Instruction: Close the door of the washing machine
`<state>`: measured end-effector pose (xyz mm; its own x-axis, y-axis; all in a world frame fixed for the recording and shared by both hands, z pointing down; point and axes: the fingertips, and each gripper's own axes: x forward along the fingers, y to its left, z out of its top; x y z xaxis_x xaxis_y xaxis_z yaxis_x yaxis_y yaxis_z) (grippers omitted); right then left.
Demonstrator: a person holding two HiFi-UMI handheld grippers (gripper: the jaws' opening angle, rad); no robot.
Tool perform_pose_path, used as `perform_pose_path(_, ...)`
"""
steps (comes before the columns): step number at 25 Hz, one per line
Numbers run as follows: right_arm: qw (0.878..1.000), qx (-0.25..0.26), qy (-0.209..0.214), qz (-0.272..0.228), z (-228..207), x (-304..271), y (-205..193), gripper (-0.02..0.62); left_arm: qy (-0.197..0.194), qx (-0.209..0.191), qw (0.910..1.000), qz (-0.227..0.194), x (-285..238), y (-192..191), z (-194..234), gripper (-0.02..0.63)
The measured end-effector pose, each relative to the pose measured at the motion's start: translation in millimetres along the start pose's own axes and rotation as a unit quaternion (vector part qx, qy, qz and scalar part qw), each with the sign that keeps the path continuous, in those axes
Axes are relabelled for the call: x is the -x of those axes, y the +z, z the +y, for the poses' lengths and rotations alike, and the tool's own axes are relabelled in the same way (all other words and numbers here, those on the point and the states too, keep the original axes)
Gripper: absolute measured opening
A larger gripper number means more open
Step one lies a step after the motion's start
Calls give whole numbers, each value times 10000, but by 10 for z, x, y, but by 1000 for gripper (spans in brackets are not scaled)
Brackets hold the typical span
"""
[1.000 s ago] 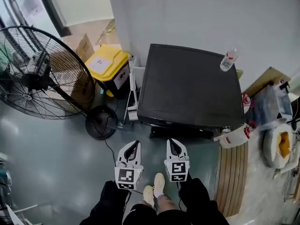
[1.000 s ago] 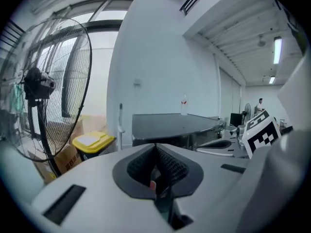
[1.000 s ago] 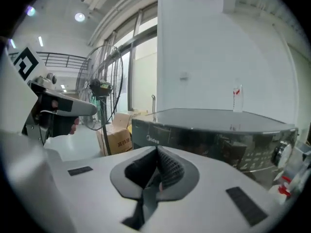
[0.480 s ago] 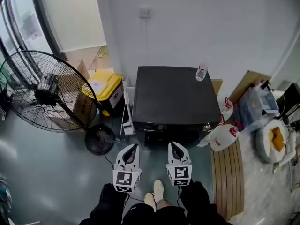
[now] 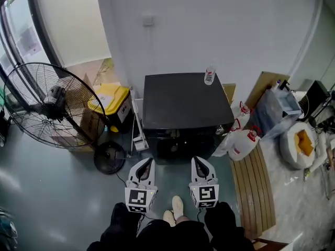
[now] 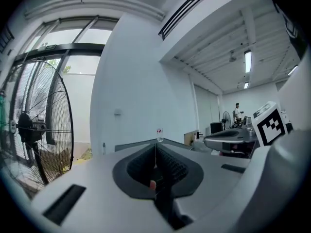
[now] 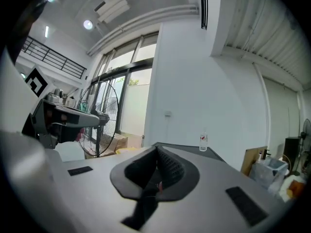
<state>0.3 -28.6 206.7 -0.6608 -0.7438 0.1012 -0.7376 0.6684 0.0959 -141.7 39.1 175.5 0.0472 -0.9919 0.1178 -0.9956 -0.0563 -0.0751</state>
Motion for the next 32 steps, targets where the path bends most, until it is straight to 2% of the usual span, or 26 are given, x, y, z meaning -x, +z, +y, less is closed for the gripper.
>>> perform_pose_path(11,9998,64,-50,-160,-10,542,141,17,-20,-2,10000,-15,412,14,-287,25)
perform_pose_path(32,9998,20,-46,-208,-45,672,190,17,-2,-45,10000,-38,490,82,-404,25)
